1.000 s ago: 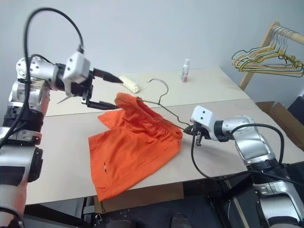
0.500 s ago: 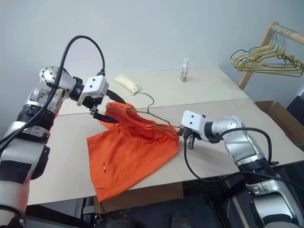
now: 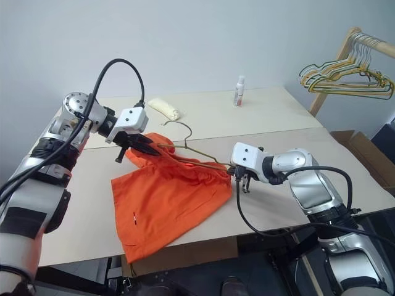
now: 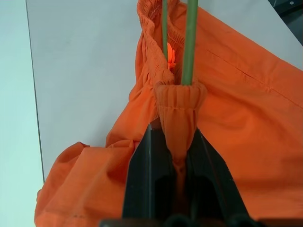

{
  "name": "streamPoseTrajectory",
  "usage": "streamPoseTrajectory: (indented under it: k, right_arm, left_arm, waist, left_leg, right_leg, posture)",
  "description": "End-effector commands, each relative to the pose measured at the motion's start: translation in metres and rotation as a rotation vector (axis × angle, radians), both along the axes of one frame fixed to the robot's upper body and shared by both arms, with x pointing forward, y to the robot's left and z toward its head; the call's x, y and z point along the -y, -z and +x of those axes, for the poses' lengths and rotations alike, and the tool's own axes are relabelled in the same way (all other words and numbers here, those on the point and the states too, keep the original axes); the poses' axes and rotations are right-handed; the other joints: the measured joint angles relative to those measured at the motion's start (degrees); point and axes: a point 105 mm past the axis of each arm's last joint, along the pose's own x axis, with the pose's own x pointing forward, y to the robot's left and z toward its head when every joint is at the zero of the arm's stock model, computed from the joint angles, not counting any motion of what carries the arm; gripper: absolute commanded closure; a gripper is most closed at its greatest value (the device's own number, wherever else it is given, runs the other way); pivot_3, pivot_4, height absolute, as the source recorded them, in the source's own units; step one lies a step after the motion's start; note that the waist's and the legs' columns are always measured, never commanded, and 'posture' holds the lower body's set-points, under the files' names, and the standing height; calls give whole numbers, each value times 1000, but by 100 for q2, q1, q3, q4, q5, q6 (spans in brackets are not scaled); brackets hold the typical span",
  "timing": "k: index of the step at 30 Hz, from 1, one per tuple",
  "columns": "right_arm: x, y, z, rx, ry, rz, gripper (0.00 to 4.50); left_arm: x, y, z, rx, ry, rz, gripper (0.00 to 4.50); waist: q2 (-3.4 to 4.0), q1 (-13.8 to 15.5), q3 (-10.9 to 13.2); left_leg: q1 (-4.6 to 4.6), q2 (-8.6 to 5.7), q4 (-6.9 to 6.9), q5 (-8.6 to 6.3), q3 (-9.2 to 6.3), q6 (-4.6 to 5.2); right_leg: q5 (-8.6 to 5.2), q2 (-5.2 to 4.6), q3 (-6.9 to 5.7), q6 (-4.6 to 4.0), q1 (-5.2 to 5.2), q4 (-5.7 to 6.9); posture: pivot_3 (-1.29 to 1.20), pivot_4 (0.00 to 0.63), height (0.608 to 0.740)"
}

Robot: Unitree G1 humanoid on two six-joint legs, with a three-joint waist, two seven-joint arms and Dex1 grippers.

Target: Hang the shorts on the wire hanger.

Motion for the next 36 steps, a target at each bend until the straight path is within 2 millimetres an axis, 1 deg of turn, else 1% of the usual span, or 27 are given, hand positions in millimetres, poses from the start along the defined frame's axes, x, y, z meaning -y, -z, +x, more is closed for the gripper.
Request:
streamPoseTrajectory:
  k: [1,2,3,4,5,7,9,12,15,18,20,22,24,27,30,33,36]
  right_arm:
    - [-9,-20,-3,132,-61,12,4210]
    - [-6,-20,-2,127,-44,23,3900]
    - [-3,-23,1,123,-3,50,3706]
    - [2,-26,3,124,31,75,3251]
    - [8,-29,2,129,51,89,3036]
    - [21,-32,-1,127,102,119,2371]
    - [32,-35,-8,116,150,166,1606]
    - [48,-29,-29,60,189,213,638]
    - [55,-18,-44,15,230,256,638]
    - [46,2,-49,-34,255,307,638]
    - [35,16,-44,-60,276,341,638]
    - [23,27,-35,-89,298,393,638]
    - [8,33,-24,-102,301,442,638]
    - [-8,39,-11,-109,285,458,638]
    - [-16,40,3,-112,309,495,638]
    - [-17,41,14,-148,330,546,638]
    - [-20,42,13,-179,293,559,1191]
  left_arm:
    - [0,-16,1,77,23,-18,4500]
    - [-1,-18,-1,85,31,-18,4500]
    - [-4,-20,-1,95,33,-19,4500]
    - [-6,-22,-1,105,27,-23,4500]
    - [-7,-25,-1,113,14,-28,4500]
    - [-11,-28,1,127,-9,-40,4500]
    - [-16,-29,1,139,-27,-50,4500]
    - [-24,-27,-1,143,-40,-62,4500]
    - [-27,-26,-3,135,-50,-78,4500]
    - [-28,-26,-3,140,-57,-91,4500]
    - [-28,-26,-4,139,-59,-97,4500]
    - [-29,-26,-5,139,-61,-97,4500]
    - [-31,-26,-6,136,-64,-96,4500]
    - [-34,-25,-7,143,-75,-88,4500]
    - [-36,-25,-8,143,-80,-89,4500]
    - [-36,-26,-10,138,-84,-101,4500]
    - [-38,-26,-11,139,-96,-105,4500]
  waist:
    - [0,0,0]
    - [0,-1,0]
    - [0,-10,0]
    - [0,-14,0]
    - [0,-9,0]
    - [0,3,0]
    - [0,19,1]
    - [0,52,0]
    - [-1,73,1]
    - [-8,57,2]
    - [-8,33,2]
    - [-9,0,1]
    - [-8,-34,2]
    - [-8,-44,2]
    - [-8,-29,2]
    - [-8,2,2]
    - [-8,12,2]
  left_leg:
    - [0,0,0,0,0,0]
    - [0,-1,0,0,1,0]
    - [0,-2,1,0,1,0]
    - [0,0,2,0,0,0]
    - [0,1,2,0,1,0]
    - [-1,1,3,0,-1,0]
    - [-4,0,3,-1,-2,2]
    - [-7,0,3,-3,-2,5]
    - [-10,1,12,-4,-3,7]
    - [-6,3,31,-7,-2,13]
    - [6,6,32,-8,0,13]
    - [15,8,31,-8,2,13]
    - [15,8,31,-8,6,13]
    - [10,7,31,-6,9,10]
    - [3,5,29,-4,5,7]
    - [0,1,31,-3,4,5]
    - [0,0,31,-3,1,5]
  right_leg:
    - [0,0,0,0,0,0]
    - [0,-1,1,0,0,0]
    - [0,-2,1,1,0,-1]
    - [0,0,1,1,0,0]
    - [0,0,2,1,0,0]
    - [0,0,1,0,-1,2]
    - [1,-1,0,1,-1,5]
    - [1,-1,-1,2,0,2]
    - [3,0,-1,6,1,2]
    - [3,1,0,7,7,-7]
    - [2,4,4,8,19,-8]
    - [1,7,9,9,22,-3]
    - [1,8,15,8,18,0]
    - [2,8,20,8,9,3]
    - [2,8,15,8,3,23]
    - [2,4,15,8,3,24]
    - [2,2,13,8,3,23]
  posture:
    - [-1,0,740]
    - [0,0,740]
    - [0,0,740]
    - [5,0,740]
    - [10,0,740]
    - [15,0,740]
    - [10,0,740]
    - [5,0,740]
    - [2,0,740]
    - [-5,0,740]
    - [-8,0,740]
    - [-6,0,740]
    - [-6,0,740]
    - [3,0,740]
    - [21,0,740]
    - [39,0,740]
    - [46,0,740]
